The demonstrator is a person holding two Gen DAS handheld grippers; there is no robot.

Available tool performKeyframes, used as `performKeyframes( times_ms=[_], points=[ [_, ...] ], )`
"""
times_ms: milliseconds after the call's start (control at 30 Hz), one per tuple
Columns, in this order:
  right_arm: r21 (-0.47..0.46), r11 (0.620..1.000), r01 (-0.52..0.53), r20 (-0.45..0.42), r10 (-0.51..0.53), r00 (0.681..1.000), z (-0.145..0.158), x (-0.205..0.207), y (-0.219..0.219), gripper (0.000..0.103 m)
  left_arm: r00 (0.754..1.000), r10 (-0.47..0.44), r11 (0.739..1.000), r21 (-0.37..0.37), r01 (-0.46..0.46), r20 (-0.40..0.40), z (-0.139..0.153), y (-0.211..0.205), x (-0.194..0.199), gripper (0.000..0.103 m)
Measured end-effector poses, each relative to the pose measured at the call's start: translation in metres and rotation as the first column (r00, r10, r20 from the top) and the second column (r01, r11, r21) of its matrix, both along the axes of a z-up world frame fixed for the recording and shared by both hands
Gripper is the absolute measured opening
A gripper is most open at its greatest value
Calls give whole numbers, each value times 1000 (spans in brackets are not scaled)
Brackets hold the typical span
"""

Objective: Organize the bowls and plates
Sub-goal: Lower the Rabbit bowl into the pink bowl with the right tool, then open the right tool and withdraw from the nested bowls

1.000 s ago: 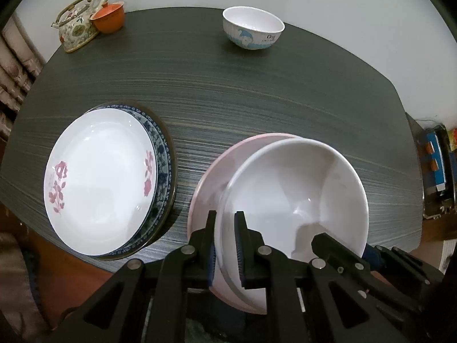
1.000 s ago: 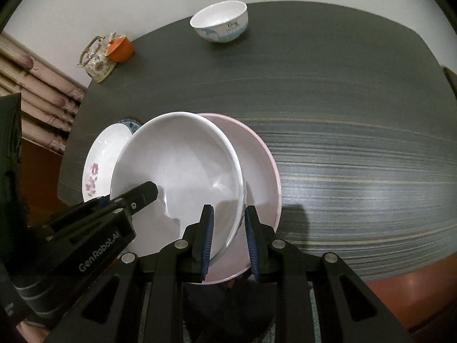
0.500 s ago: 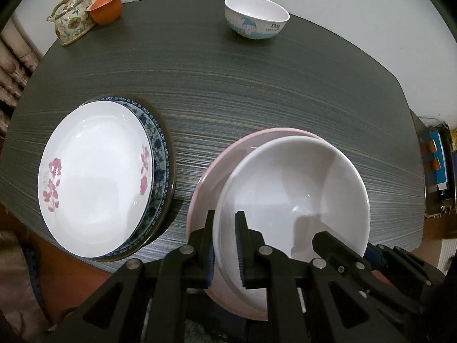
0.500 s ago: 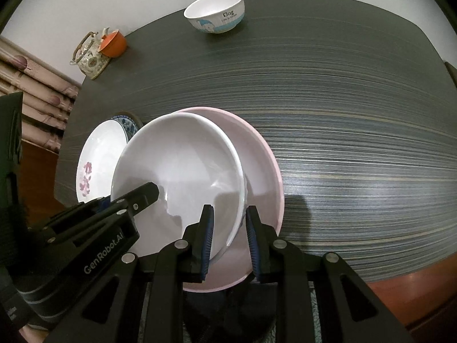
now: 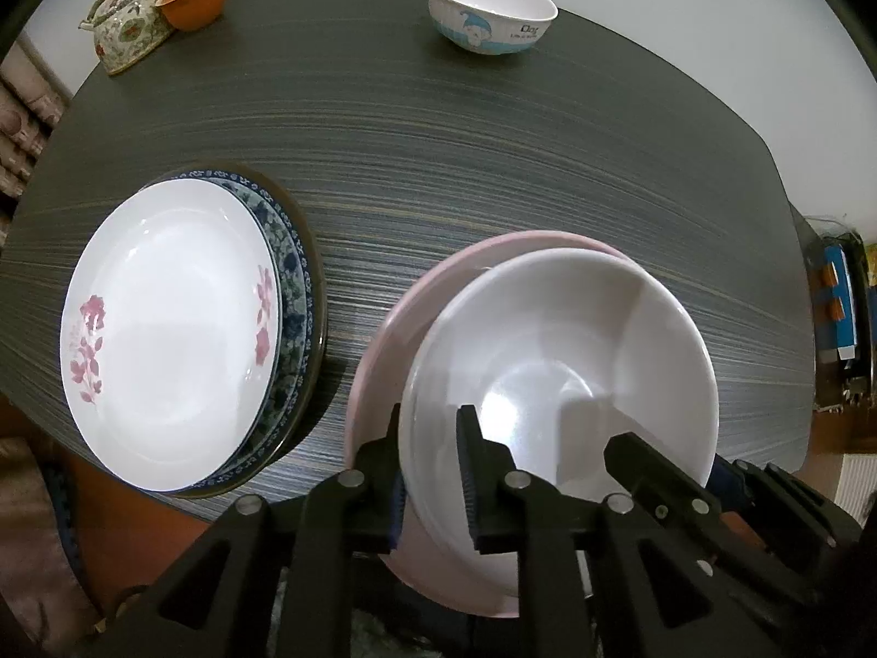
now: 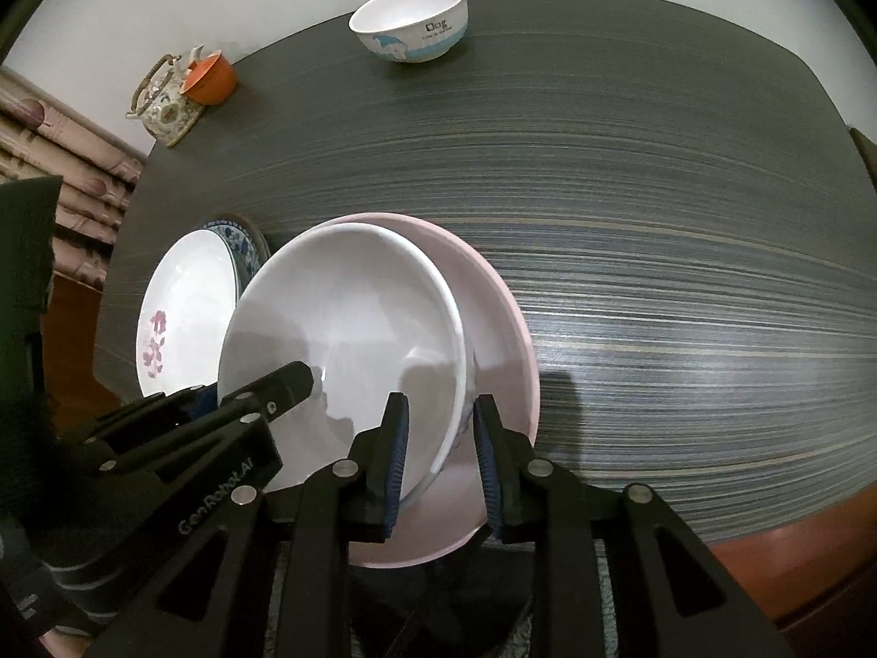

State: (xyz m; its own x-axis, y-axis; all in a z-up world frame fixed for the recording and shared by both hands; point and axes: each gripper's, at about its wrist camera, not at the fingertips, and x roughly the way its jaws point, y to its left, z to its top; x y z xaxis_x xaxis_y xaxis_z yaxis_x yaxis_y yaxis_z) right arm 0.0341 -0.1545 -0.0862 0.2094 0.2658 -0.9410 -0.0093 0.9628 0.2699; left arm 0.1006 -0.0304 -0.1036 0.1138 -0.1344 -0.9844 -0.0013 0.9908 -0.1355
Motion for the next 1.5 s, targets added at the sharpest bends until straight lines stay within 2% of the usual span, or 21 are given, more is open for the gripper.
performKeyframes(
  times_ms=[500, 800, 1167, 1500],
  points=[
    [5, 1000, 13, -1, -13, 1000, 1, -2, -4, 28, 1000, 3, 1000, -1, -3, -10, 0, 4, 2, 19],
    [13, 1000, 14, 8, -14, 1000, 3, -4, -8, 30, 999, -4, 1000, 9, 4, 34, 8, 3, -3, 22],
    [21, 999, 25, 38, -26, 999, 12, -8, -12, 33, 997, -14, 1000, 0, 14, 69, 20, 6, -7, 31],
    [38, 998, 42, 76, -45, 996, 24, -9, -21, 34, 985, -68, 998, 3, 68, 161, 41, -6, -10, 33]
  ],
)
